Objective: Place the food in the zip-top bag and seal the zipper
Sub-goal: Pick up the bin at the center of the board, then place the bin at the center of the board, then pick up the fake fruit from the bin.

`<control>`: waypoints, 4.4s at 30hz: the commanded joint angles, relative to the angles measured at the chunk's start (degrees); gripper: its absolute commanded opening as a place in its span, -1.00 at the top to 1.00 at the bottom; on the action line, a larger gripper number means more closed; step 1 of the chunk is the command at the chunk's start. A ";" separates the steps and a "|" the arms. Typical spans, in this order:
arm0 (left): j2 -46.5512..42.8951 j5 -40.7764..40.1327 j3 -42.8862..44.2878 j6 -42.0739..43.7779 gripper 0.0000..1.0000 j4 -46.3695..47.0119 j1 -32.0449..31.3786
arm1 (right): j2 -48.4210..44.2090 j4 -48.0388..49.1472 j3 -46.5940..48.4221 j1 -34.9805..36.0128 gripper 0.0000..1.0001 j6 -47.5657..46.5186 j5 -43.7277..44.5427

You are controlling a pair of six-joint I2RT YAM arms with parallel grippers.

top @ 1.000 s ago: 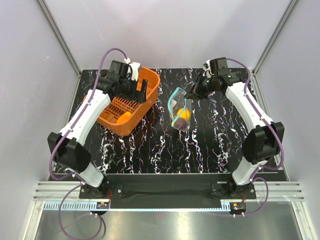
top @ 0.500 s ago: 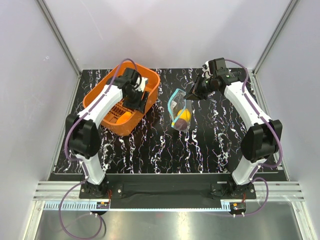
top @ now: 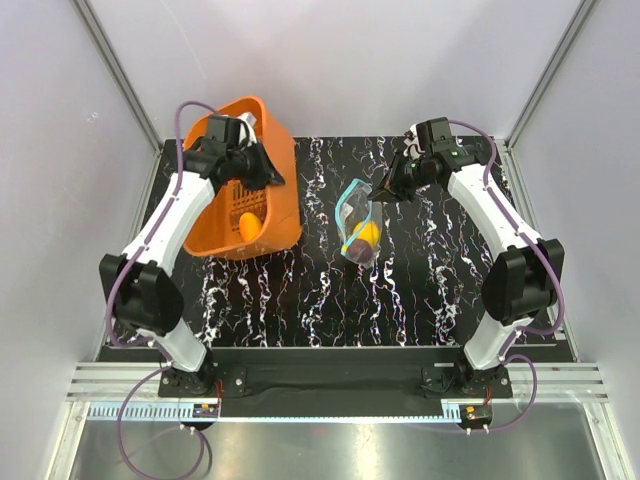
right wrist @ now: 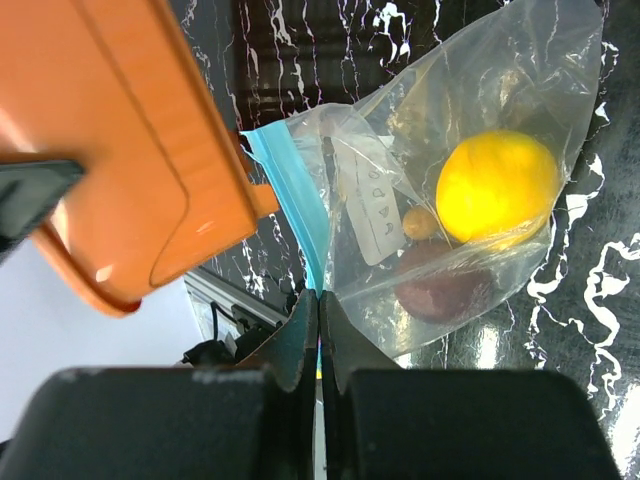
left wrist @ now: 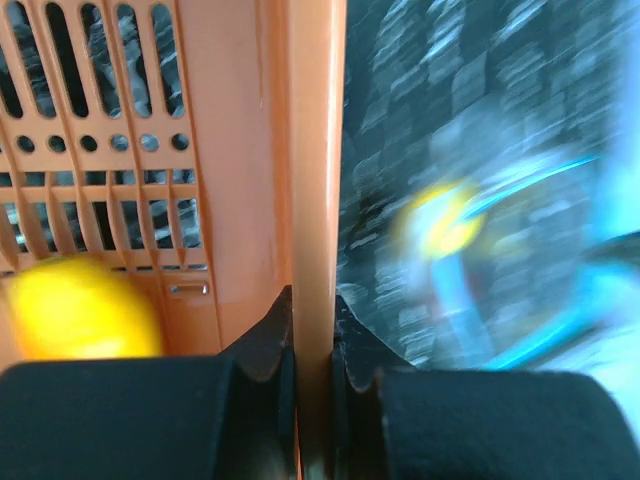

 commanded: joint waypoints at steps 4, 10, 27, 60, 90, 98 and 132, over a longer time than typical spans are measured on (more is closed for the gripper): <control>-6.59 17.79 -9.94 -34.43 1.00 31.97 0.58 | -2.56 0.65 -0.02 -0.19 1.00 -1.01 -1.88; -5.45 15.95 -6.87 -28.05 1.00 25.22 0.85 | -2.73 0.91 -0.72 -0.19 1.00 -1.18 -2.14; 6.94 -7.25 27.50 3.42 1.00 -15.47 0.76 | -2.21 1.70 -0.72 -0.28 1.00 -0.83 -2.50; 2.80 -16.02 13.78 10.11 -0.98 -19.33 -9.61 | -0.80 4.16 -1.60 -0.28 1.00 0.31 -3.11; 1.31 -43.02 -14.86 -6.15 -0.98 -16.45 3.83 | 1.57 6.01 -2.21 -1.33 1.00 -0.22 -4.43; 10.36 -43.39 -13.55 -1.41 -0.98 -13.02 5.68 | 1.31 6.09 -2.13 -1.25 1.00 -0.13 -5.13; -4.04 -27.23 -3.89 10.37 0.48 -7.13 1.20 | -1.33 8.38 -4.32 -1.16 1.00 0.14 -4.87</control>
